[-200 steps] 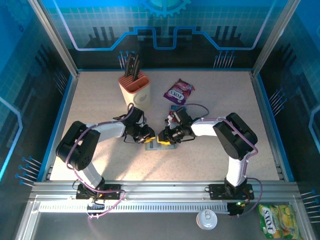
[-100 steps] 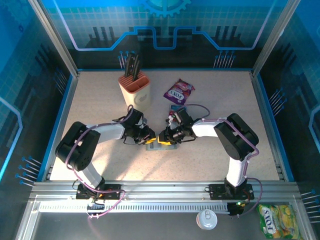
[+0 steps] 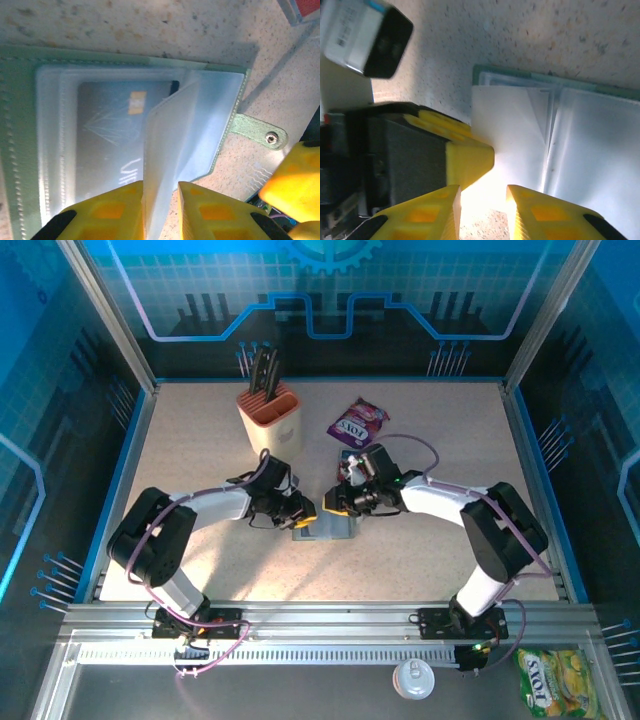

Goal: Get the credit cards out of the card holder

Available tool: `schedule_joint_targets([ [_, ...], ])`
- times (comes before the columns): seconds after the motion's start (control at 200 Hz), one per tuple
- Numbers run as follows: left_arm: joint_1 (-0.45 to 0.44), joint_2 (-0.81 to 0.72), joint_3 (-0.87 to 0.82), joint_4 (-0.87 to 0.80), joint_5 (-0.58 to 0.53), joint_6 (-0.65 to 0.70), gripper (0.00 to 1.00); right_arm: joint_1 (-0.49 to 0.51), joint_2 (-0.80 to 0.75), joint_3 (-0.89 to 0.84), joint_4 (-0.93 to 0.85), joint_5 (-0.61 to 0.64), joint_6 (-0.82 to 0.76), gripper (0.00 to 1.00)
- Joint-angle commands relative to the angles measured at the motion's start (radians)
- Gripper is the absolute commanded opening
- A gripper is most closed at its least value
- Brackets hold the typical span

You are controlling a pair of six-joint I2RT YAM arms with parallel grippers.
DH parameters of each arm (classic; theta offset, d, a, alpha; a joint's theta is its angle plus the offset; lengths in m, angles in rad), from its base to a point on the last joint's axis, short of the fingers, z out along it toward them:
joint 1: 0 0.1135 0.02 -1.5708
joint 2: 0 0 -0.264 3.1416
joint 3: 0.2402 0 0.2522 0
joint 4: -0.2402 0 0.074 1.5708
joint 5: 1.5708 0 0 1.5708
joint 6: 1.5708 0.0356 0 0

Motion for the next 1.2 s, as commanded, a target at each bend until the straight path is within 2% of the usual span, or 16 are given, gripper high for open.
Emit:
schedule_joint_targets([
  [0.0,-0.024,-0.008,0.058,-0.056,0.007,0.007,0.23,-0.032,-0.043,-0.026,-0.054,0.017,-0.028,0.31],
  [0.67,-0.146,0.186,0.282,-0.103,-0.008,-0.005,0.21,-0.125,-0.127,-0.112,-0.068,-0.014,-0.074,0.32],
  [0.865,-0.159,0.230,0.335,-0.115,-0.002,-0.003,0.26,-0.128,-0.138,-0.113,-0.078,-0.013,-0.080,0.32],
  [1.196,-0.144,0.201,0.328,-0.153,-0.028,0.027,0.26,-0.118,-0.125,-0.101,-0.080,-0.024,-0.075,0.32],
])
